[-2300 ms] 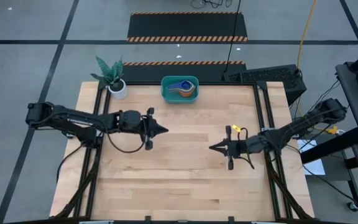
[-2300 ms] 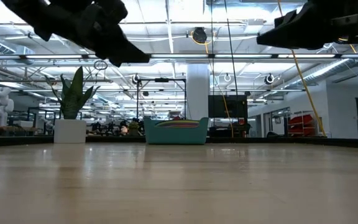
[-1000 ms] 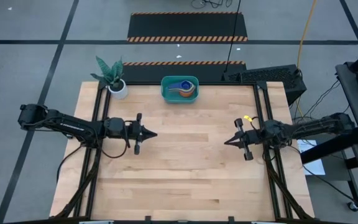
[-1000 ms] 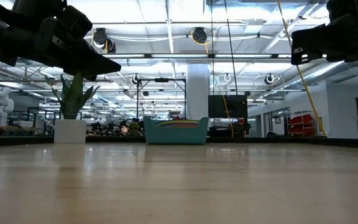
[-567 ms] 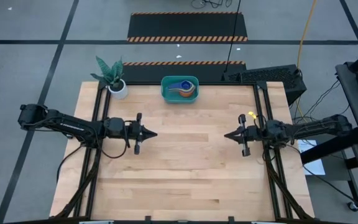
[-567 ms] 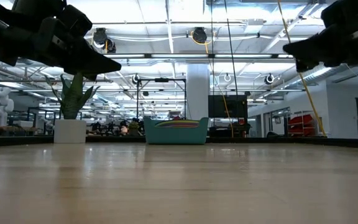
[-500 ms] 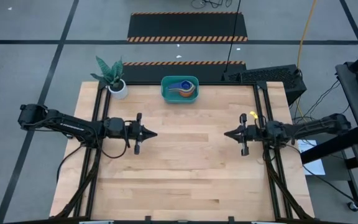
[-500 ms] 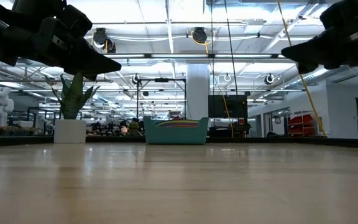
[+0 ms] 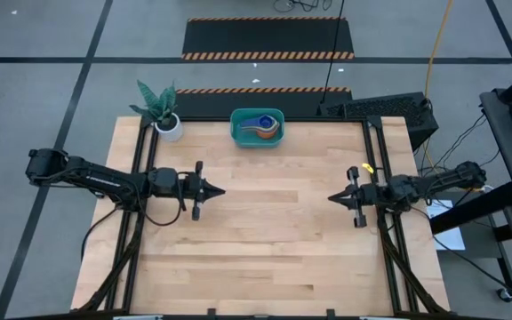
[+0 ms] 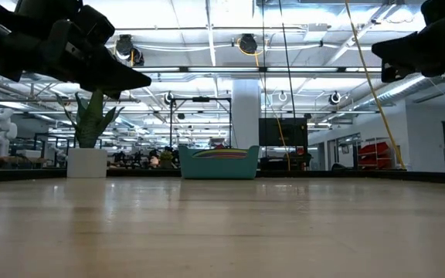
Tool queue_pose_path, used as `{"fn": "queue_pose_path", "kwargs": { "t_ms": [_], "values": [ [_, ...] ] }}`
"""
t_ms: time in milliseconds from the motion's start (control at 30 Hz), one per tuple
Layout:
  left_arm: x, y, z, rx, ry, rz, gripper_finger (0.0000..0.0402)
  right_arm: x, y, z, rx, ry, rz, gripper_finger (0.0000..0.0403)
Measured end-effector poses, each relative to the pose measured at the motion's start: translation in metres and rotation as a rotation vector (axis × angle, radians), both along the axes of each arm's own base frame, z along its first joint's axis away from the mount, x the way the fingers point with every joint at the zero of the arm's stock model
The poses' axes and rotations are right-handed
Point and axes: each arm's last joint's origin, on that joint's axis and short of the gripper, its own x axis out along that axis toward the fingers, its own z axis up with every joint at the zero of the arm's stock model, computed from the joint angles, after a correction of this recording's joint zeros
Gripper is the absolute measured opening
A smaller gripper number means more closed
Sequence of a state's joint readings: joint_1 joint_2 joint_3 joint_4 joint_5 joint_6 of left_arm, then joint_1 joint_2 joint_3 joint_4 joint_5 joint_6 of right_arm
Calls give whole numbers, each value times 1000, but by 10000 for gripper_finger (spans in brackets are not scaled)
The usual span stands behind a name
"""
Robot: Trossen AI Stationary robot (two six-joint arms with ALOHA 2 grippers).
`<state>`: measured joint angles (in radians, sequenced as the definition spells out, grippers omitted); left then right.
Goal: Nest measuring cups in basket
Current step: Return to Home Position
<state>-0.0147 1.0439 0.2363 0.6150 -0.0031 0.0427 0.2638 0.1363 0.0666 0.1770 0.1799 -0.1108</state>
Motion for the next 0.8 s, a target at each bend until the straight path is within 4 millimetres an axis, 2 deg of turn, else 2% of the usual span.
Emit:
{"fn": "queue_pose_path", "kwargs": {
  "t_ms": [167,333,800],
  "values": [
    [0,0,0,1,-1,0,6,-9,-2,2,10,-44,12,0],
    [0,0,2,4,-15,-1,6,-9,0,1,-1,-39,75,0],
    [1,0,5,10,-48,-2,6,-7,-11,-2,21,-14,4,0]
  ]
}}
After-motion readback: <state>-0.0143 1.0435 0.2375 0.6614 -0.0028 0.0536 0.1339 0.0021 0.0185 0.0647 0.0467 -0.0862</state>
